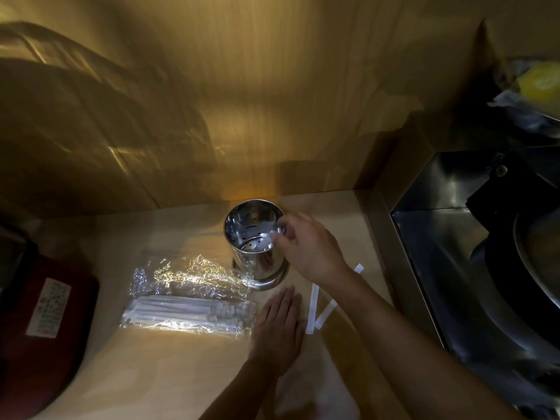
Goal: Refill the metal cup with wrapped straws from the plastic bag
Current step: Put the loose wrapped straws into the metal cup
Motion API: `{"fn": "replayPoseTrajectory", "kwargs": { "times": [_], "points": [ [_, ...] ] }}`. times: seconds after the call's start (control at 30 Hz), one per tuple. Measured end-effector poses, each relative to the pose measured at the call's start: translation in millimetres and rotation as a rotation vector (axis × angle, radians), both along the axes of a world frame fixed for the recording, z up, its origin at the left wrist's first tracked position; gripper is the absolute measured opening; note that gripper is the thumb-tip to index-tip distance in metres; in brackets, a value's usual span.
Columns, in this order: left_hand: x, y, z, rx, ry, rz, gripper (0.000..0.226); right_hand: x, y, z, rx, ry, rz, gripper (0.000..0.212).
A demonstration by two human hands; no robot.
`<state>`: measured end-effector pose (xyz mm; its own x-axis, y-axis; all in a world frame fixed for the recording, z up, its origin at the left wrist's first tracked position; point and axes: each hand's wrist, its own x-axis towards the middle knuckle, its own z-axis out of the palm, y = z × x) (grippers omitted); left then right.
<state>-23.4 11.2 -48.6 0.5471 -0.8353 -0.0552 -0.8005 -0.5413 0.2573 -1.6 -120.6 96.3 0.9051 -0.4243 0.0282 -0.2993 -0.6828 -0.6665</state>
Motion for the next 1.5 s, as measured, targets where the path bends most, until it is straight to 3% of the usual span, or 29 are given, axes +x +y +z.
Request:
{"fn": "replayPoseTrajectory", "kwargs": {
  "times": [0.13,0.3,0.4,0.5,0.6,0.73,0.87,0.93,1.03,1.23,1.33,1.5],
  "points": [
    [0,-4,6,0.01,0.017,0.032,0.05,-15,-13,-8,0.056,-0.157,-0.134,0.012],
    [3,-7,5,-0.069,0.014,-0.07,0.052,-55,-32,-58,-0.099,0.121,-0.155,0.011],
    [7,-8,-3,-0.108,-0.15,-0.283,0.04,-82,-36,-93,-0.212,0.364,-0.006,0.003],
    [8,-11,-8,-0.172,-0.274,-0.345,0.029,-99,-34,-119,-0.276,0.481,0.183,0.023],
    [13,-14,-4,-0.165,-0.375,-0.392,0.014,-104,-33,-130,-0.327,0.529,0.229,0.038],
    [23,-15,1,-0.04,-0.378,-0.491,0.02,-106,-38,-131,-0.448,0.601,0.357,0.048],
    [23,-16,11,0.062,-0.393,-0.55,0.027,-110,-39,-125,-0.469,0.626,0.494,0.043],
    [23,-18,22,0.061,-0.405,-0.569,0.031,-109,-38,-116,-0.464,0.586,0.511,0.038],
    [27,-26,54,-0.086,-0.339,-0.519,0.019,-106,-40,-95,-0.435,0.472,0.458,0.031],
    [40,-39,132,-0.406,-0.023,-0.111,0.017,-92,-61,-34,-0.345,0.173,0.256,0.019],
    [46,-40,168,-0.564,0.084,0.005,0.011,-85,-66,-7,-0.168,0.063,0.059,0.008],
    [61,-30,232,-0.848,0.095,0.102,0.021,-66,-65,41,0.059,-0.294,-0.205,0.02]
  ]
}}
